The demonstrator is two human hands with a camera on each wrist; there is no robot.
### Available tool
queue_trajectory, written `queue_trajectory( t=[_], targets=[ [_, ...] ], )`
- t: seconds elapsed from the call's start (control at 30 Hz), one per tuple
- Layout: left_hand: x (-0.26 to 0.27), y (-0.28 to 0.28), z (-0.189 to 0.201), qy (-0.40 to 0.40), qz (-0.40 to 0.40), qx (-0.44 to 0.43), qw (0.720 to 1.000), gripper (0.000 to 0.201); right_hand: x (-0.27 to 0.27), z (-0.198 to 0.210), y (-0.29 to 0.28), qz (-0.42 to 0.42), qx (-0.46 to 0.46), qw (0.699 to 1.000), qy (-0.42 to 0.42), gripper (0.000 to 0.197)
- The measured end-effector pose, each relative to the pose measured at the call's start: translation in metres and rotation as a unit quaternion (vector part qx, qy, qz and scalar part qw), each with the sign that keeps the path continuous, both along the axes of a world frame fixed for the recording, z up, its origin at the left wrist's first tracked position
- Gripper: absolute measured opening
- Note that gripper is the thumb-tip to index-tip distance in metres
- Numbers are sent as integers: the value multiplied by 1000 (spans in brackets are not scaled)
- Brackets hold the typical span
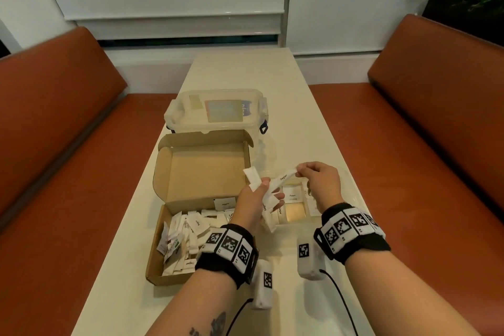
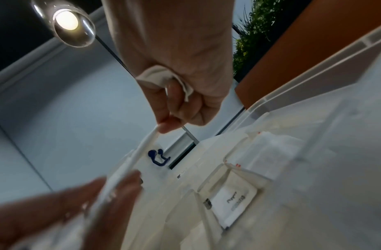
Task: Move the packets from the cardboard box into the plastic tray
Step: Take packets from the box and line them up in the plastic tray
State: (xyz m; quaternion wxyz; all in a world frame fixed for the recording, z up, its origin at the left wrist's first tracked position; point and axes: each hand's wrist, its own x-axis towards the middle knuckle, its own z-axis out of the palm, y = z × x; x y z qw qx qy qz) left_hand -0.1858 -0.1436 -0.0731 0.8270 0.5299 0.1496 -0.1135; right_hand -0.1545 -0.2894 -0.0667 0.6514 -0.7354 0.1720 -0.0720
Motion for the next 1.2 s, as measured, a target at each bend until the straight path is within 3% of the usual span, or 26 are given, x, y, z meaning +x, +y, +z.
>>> queue_trajectory(
  t=[0.1,0.2,0.33,0.4,0.5,0.63,0.8,0.93,1.2],
  targets=[
    [3,-1,1,-31,-13,63,997,9,-1,-5,-3,15,-24,999,15,10],
    [5,2,1,-53,-27,162,985,12,0,-3,-6,85,-159,984,-3,6],
    [4,5,1,-64,-54,219,972,12,6,12,-8,255,-338,906,32,21],
    [4,7,1,-67,-56,224,971,14,8,17,-8,303,-353,883,65,20],
    [4,8,2,-68,-53,217,972,15,6,18,-8,337,-326,878,99,17],
    [5,9,2,-49,-9,186,981,16,0,10,-8,294,-276,908,111,5],
    [7,18,3,-45,98,83,991,14,-3,-6,-4,148,-232,952,134,23],
    [4,23,3,-61,127,37,989,12,-7,-17,25,138,-254,941,174,25],
    [-1,30,-3,-60,135,61,987,13,-7,-38,66,142,-372,896,195,15]
  ],
)
